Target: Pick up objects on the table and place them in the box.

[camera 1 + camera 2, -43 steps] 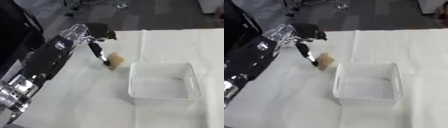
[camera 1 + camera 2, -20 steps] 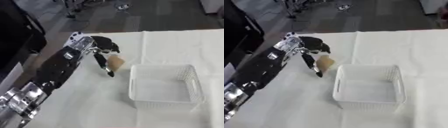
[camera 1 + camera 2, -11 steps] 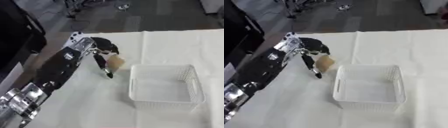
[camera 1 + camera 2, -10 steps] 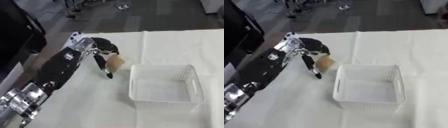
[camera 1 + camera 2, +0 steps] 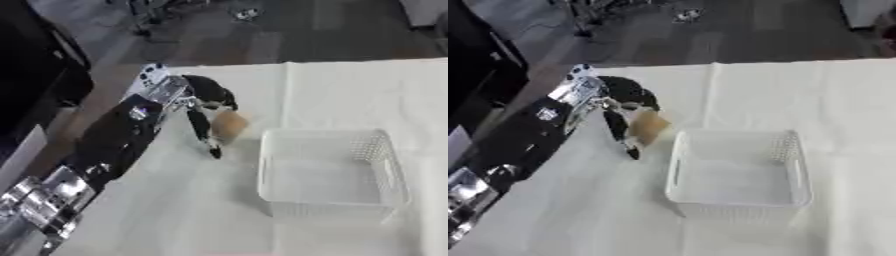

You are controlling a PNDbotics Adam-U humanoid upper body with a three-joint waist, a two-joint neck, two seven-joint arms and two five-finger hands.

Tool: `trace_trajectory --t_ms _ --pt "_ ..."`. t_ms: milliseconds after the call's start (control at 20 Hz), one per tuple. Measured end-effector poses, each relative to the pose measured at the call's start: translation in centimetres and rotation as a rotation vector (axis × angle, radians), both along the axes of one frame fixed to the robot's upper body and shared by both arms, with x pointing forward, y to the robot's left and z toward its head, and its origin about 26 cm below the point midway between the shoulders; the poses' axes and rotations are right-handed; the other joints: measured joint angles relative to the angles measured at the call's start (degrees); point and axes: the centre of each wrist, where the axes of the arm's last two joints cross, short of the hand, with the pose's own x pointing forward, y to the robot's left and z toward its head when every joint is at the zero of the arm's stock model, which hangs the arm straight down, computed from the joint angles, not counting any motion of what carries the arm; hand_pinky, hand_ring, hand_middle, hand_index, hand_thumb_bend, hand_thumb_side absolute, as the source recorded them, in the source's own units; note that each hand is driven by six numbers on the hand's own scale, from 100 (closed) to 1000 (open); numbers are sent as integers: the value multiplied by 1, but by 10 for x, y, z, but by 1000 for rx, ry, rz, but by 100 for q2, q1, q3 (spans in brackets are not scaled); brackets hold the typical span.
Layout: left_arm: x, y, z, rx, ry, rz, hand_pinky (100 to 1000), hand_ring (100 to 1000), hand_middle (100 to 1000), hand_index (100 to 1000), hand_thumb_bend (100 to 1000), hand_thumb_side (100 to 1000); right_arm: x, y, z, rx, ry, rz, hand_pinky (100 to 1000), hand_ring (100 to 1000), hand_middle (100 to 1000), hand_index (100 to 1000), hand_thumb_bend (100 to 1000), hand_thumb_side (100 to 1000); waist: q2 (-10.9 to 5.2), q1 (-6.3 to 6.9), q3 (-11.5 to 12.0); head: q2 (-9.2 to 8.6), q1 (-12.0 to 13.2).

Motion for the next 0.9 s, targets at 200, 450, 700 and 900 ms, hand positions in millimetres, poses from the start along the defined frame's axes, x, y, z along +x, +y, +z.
trace_trajectory --t_ms 200,450,700,900 --pt "0 0 0 -1 -5 2 907 796 874 939 848 746 0 2 0 0 0 6 100 355 424 812 155 1000 30 14 -15 -1 4" --pt "0 -2 2 4 -25 -1 871 772 847 919 767 700 0 2 1 -4 -4 10 100 355 423 811 155 1000 66 44 -50 -1 51" --pt "0 -4 4 15 -60 -27 658 621 727 782 628 600 -1 3 2 -7 -7 12 100 355 423 810 154 1000 72 61 -69 -1 85" --pt "0 -4 3 14 -87 -47 552 518 594 600 307 579 -1 3 3 -7 -9 13 100 354 422 809 154 1000 73 62 -71 -1 99"
